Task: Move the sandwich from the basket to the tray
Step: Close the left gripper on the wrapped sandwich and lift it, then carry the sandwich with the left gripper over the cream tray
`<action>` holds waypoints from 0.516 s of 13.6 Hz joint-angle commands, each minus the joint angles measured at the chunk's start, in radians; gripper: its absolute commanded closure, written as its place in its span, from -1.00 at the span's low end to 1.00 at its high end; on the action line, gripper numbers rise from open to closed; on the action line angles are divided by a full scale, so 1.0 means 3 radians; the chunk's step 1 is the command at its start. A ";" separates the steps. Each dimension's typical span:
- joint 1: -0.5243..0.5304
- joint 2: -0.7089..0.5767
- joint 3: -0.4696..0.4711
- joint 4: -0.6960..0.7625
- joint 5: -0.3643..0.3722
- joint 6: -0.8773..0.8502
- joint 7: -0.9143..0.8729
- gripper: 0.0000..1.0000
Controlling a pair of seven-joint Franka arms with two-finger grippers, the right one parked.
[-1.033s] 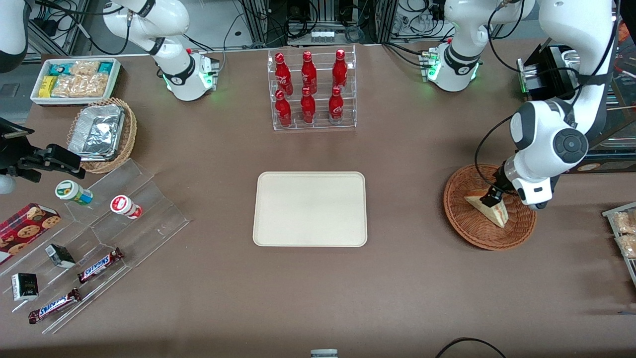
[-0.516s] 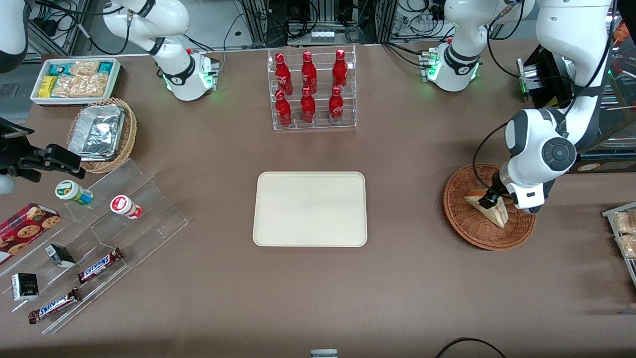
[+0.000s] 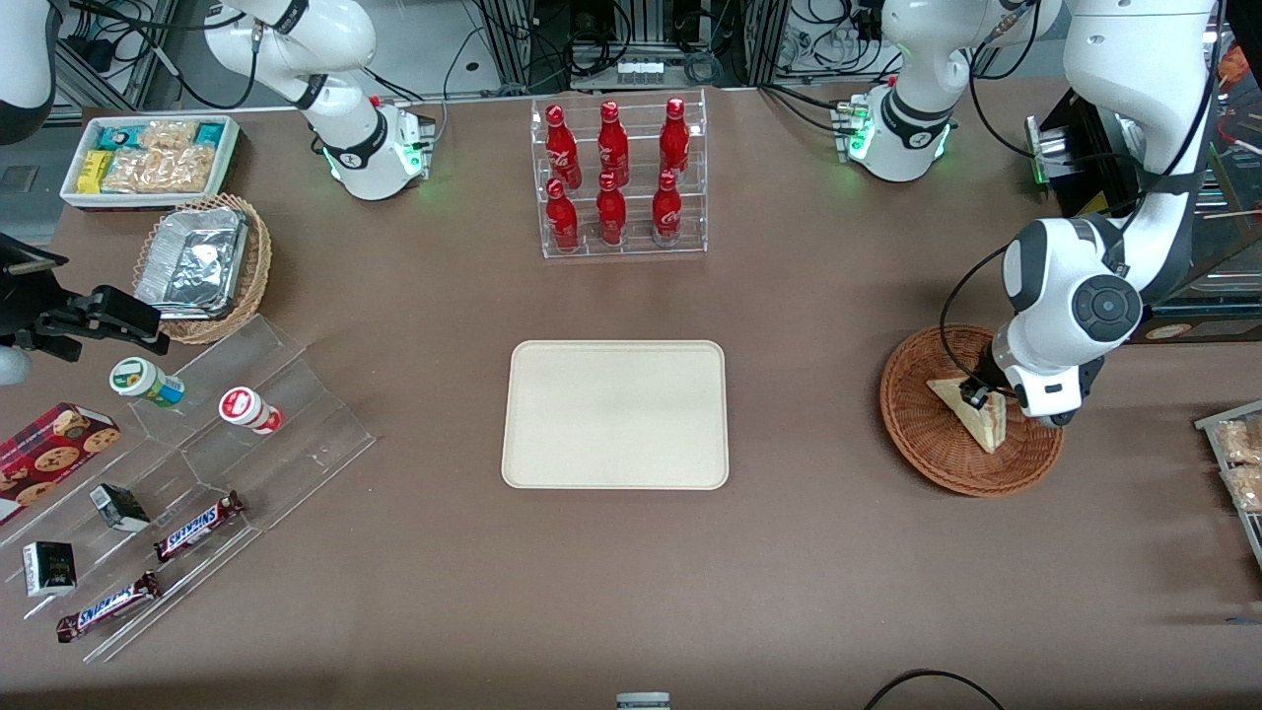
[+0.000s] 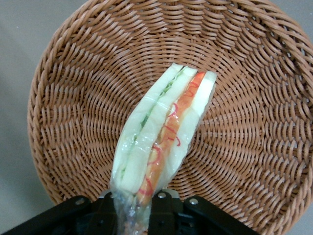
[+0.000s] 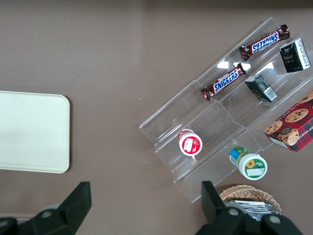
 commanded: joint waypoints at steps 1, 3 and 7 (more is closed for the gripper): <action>-0.0206 -0.0147 -0.0009 0.0157 0.0252 -0.0463 -0.0118 0.96; -0.0441 -0.0320 -0.0009 0.0203 0.0375 -0.0831 -0.0057 0.96; -0.0947 -0.0368 -0.0035 0.0800 0.0340 -0.1492 -0.0062 0.96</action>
